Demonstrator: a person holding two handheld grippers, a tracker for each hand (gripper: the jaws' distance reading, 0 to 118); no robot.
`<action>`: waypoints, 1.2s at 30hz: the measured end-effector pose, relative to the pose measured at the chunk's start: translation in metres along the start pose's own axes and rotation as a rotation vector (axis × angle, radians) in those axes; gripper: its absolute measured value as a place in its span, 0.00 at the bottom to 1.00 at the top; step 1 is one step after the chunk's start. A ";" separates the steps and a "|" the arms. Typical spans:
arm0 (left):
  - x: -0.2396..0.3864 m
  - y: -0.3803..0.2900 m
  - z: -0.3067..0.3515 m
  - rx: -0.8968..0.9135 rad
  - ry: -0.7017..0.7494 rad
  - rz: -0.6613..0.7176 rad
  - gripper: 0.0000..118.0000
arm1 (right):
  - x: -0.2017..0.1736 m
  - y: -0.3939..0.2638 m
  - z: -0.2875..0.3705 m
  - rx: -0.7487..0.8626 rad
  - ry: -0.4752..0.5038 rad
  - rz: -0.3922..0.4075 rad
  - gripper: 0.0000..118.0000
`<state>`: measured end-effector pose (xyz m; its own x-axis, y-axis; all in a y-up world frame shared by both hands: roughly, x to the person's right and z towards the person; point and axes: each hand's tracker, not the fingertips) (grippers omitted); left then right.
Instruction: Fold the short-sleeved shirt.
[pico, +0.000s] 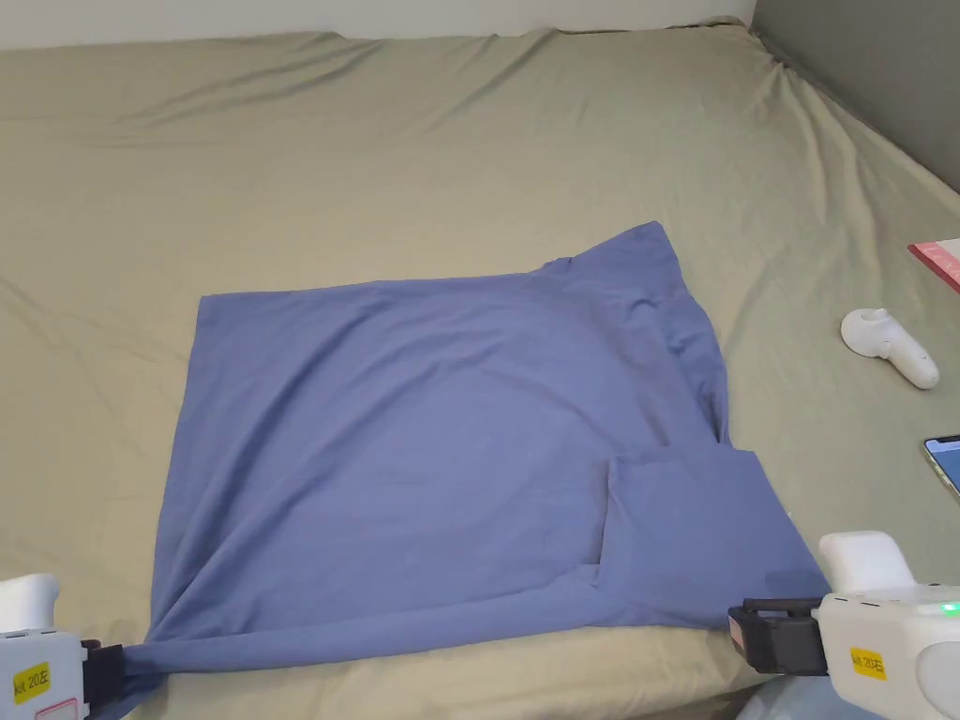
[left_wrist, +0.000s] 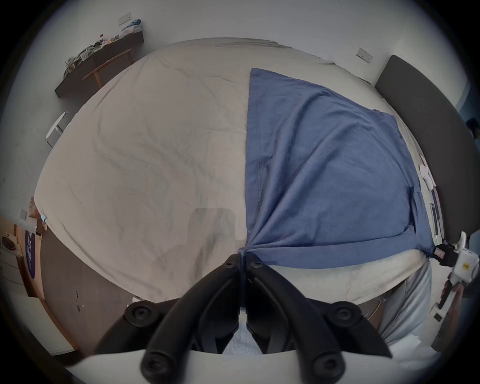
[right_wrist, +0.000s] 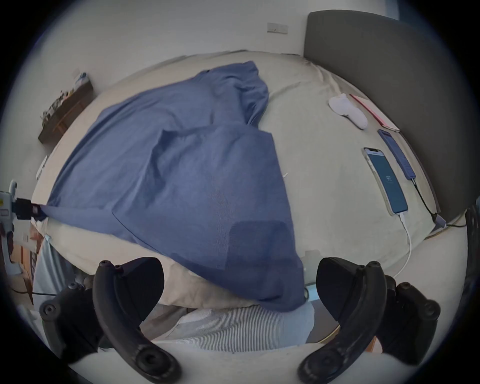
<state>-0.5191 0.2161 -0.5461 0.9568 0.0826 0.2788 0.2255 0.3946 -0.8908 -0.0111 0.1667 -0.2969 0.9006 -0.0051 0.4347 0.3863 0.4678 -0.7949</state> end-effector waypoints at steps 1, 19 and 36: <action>0.000 -0.001 -0.001 0.002 0.000 -0.001 0.02 | 0.002 0.002 -0.004 0.000 0.001 -0.011 0.89; 0.002 0.029 0.015 0.058 -0.005 0.000 0.02 | 0.002 0.042 0.032 0.067 0.053 -0.027 0.08; 0.026 0.206 -0.071 0.057 0.011 -0.029 0.02 | -0.027 0.221 -0.055 -0.001 -0.015 0.051 0.08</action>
<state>-0.4347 0.2341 -0.7476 0.9521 0.0606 0.2998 0.2425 0.4478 -0.8606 0.0608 0.2214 -0.5073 0.9160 0.0320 0.3999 0.3402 0.4661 -0.8167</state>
